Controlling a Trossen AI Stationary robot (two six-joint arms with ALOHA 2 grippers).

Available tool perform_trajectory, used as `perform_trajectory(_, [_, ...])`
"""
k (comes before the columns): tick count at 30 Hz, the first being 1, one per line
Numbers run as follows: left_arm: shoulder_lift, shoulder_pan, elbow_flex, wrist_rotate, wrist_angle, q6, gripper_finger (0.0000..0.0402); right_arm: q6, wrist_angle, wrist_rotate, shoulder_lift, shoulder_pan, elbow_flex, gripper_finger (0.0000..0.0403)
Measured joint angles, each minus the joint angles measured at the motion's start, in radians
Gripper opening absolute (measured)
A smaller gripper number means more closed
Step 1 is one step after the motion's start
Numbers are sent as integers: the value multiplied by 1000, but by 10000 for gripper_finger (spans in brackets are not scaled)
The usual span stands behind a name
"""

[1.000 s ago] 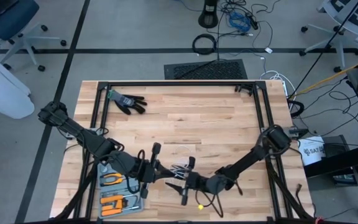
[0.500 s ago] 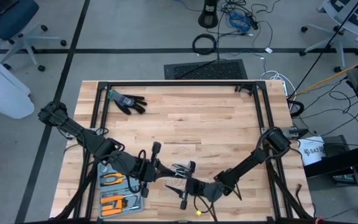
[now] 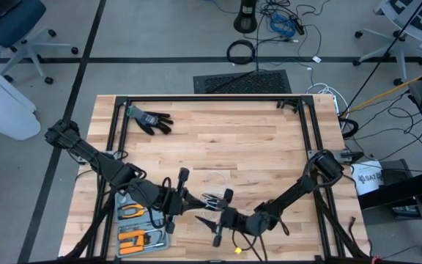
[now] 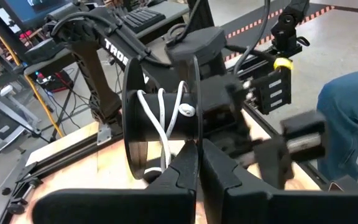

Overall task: Coil cords
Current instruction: Coil the white cable wire into the spool

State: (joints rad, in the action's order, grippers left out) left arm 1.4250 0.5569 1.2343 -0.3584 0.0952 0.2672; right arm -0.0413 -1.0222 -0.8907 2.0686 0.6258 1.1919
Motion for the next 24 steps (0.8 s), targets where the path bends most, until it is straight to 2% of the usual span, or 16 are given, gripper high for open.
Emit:
perform_trajectory(10, [0,0,0,0,-4,1,6,-29,0,56,0,-51,0,163])
perform_trajectory(14, [0,0,0,0,-3,1,6,-28,0,52,0,-51,0,117])
perform_trajectory(19, [0,0,0,-34,8,2,6,-23,10,20,0,-36,0,16])
perform_trajectory(24, [0,0,0,-58,23,1,6,-33,41,-53,0,7,0,5])
